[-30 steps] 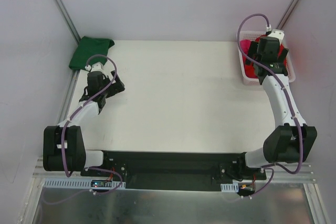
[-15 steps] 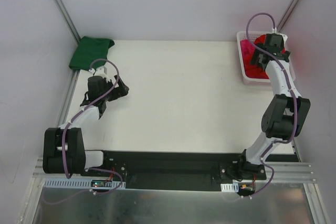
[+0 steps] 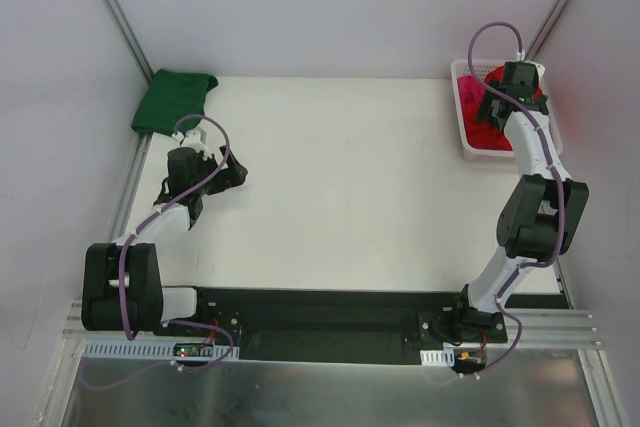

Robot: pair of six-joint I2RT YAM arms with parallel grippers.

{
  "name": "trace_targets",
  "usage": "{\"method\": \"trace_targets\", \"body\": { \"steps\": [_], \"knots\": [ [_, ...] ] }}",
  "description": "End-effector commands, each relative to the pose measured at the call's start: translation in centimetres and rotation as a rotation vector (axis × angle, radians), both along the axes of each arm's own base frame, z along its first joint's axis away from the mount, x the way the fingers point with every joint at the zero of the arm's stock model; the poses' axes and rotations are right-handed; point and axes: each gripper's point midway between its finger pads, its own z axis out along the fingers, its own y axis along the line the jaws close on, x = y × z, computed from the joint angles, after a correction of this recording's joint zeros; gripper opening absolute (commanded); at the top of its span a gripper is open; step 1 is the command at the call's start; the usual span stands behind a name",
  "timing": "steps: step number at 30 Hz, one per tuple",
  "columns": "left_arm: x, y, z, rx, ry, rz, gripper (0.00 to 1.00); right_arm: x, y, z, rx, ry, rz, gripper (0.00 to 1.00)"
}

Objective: Fold and stack the t-shirts
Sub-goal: Grab crumpled tshirt from bin with the right arm

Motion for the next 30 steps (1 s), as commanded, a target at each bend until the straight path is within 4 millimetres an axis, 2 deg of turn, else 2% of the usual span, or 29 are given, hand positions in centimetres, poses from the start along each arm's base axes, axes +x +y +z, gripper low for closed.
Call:
{"method": "trace_targets", "body": {
  "steps": [1, 9, 11, 15, 19, 22, 26, 30],
  "knots": [
    [0.5, -0.6, 0.8, 0.005, -0.048, -0.039, 0.99, 0.4, -0.2, 2.0, -0.01, -0.05, -0.013, 0.83],
    [0.4, -0.7, 1.3, 0.004, -0.065, -0.044, 0.99, 0.3, -0.7, -0.1, -0.024, 0.008, -0.033, 0.81],
    [0.3, -1.6, 1.5, 0.0, -0.068, -0.07, 0.99, 0.1, -0.7, -0.8, -0.024, 0.024, -0.037, 0.81],
    [0.3, -1.7, 1.7, -0.001, -0.075, -0.073, 0.99, 0.3, -0.9, -2.3, -0.025, 0.056, -0.046, 0.79],
    [0.3, -1.8, 1.8, 0.0, -0.08, -0.076, 0.99, 0.5, -1.1, -2.7, -0.031, 0.066, -0.052, 0.76],
    [0.2, -1.7, 1.8, 0.0, -0.082, -0.075, 0.99, 0.5, -1.2, -3.0, -0.033, 0.072, -0.057, 0.68],
    [0.3, -1.8, 1.9, -0.001, -0.085, -0.078, 0.99, 0.5, -1.4, -3.0, -0.033, 0.071, -0.061, 0.44],
    [0.3, -1.8, 1.9, -0.002, -0.085, -0.079, 0.99, 0.4, -1.3, -2.5, -0.032, 0.057, -0.061, 0.3]
  ]
}}
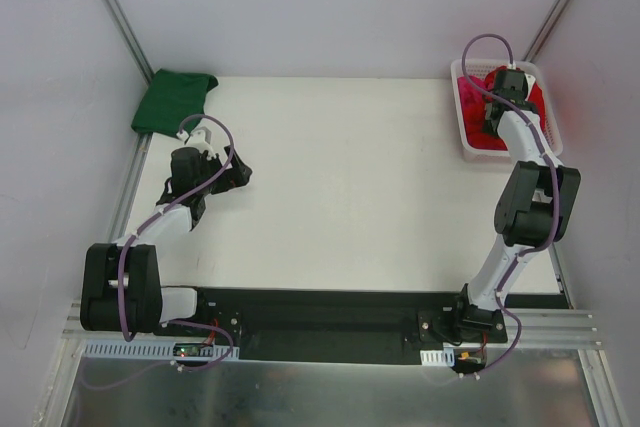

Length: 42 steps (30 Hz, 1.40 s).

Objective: Fold and stack the t-shirts
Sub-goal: Grab crumpled tshirt from bin with the right arm

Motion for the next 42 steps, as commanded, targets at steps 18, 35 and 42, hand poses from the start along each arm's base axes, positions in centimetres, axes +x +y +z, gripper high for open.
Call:
{"method": "trace_targets", "body": {
  "steps": [18, 35, 42],
  "knots": [
    [0.4, -0.8, 1.6, -0.011, -0.067, -0.045, 1.0, -1.9, -0.3, 7.2, -0.018, -0.193, -0.052, 0.02],
    [0.0, -4.2, 2.9, -0.005, -0.105, -0.155, 0.99, -7.7, 9.8, 21.7, 0.006, -0.489, 0.248, 0.02],
    [-0.6, -7.3, 3.8, 0.007, -0.121, -0.244, 0.99, -11.3, 16.2, 28.4, 0.143, -0.625, 0.486, 0.02]
  ]
}}
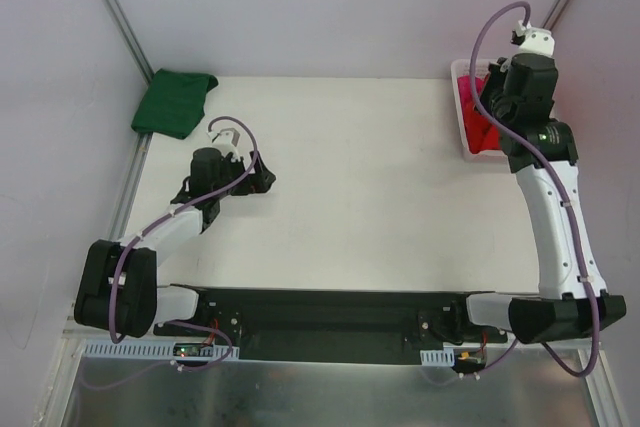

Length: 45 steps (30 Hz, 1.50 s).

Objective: Fold and stack the t-shirts
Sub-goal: Grab crumpled tshirt from bin with the right arm, then move the tshirt to the center of the board

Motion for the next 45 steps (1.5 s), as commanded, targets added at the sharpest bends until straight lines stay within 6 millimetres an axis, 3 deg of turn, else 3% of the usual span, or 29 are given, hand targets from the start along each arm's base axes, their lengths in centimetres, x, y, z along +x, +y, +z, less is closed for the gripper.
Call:
{"method": "trace_targets", "body": {
  "steps": [1, 6, 9, 15, 25, 30, 33, 36, 45],
  "knots": [
    [0.7, -1.9, 3.4, -0.001, -0.106, -0.069, 0.99, -3.5, 5.1, 6.6, 0.078, -0.139, 0.247, 0.02],
    [0.3, -3.0, 3.7, -0.011, -0.106, -0.099, 0.99, -7.6, 10.8, 10.7, 0.178, -0.213, 0.529, 0.02],
    [-0.1, -3.5, 3.9, -0.021, -0.104, -0.11, 0.99, -10.2, 14.7, 11.9, 0.236, -0.197, 0.721, 0.02],
    [-0.5, -4.6, 4.5, -0.036, -0.114, -0.14, 0.99, -16.7, 19.5, 15.7, 0.297, -0.246, 1.011, 0.02],
    [-1.2, -5.8, 5.2, -0.062, -0.121, -0.166, 0.99, -26.2, 21.9, 23.0, 0.564, -0.377, 1.391, 0.02],
    [-1.2, -6.3, 5.6, -0.081, -0.123, -0.177, 0.99, -28.7, 22.5, 25.5, 0.667, -0.402, 1.526, 0.02],
    [-1.4, -6.9, 5.9, -0.096, -0.127, -0.194, 0.99, -29.2, 22.3, 25.9, 0.677, -0.409, 1.538, 0.02],
    [-1.7, -7.5, 6.3, -0.101, -0.134, -0.213, 0.99, -27.8, 22.4, 24.3, 0.65, -0.391, 1.479, 0.02],
    [-2.3, -7.6, 6.1, -0.097, -0.131, -0.238, 0.99, -18.4, 22.1, 13.4, 0.397, -0.162, 1.126, 0.02]
  ]
}}
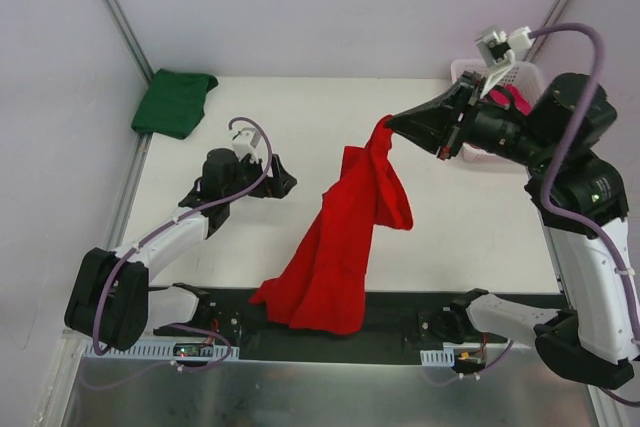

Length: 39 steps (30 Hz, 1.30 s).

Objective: Fold and stack the t-shirts
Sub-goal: Move the tshirt to the center of the board

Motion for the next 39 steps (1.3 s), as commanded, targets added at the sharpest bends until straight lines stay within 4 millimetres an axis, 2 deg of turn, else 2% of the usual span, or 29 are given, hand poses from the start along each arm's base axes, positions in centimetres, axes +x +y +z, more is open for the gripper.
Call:
{"method": "trace_targets", "body": {
  "steps": [1, 6, 11, 18, 23, 31, 34, 39],
  "knots": [
    [0.2, -1.0, 2.8, -0.047, -0.064, -0.039, 0.99, 5.0, -0.8, -5.0, -0.17, 0.005, -0.188, 0.02],
    [-0.2, -1.3, 3.3, -0.057, -0.073, -0.064, 0.99, 7.3, -1.1, -8.3, -0.259, 0.041, -0.262, 0.02],
    [-1.1, -1.9, 4.2, -0.082, -0.077, -0.11, 0.99, 9.5, -2.2, -10.1, -0.337, 0.05, -0.364, 0.02],
    [-5.2, -3.3, 4.3, -0.121, -0.032, -0.228, 0.99, 11.1, -3.2, -11.1, -0.389, 0.046, -0.447, 0.02],
    [-8.4, -3.5, 2.7, -0.124, 0.037, -0.242, 0.99, 11.6, -4.1, -11.1, -0.408, 0.033, -0.498, 0.02],
    [-14.6, -3.6, -0.4, -0.164, 0.145, -0.271, 0.99, 12.0, -5.2, -12.0, -0.442, 0.044, -0.563, 0.02],
    [-16.3, -3.6, -1.9, -0.158, 0.192, -0.279, 0.99, 12.0, -5.3, -12.5, -0.445, 0.051, -0.566, 0.02],
    [-18.6, -4.2, -3.4, -0.12, 0.244, -0.317, 0.99, 12.0, -5.4, -12.7, -0.443, 0.054, -0.568, 0.02]
  ]
}}
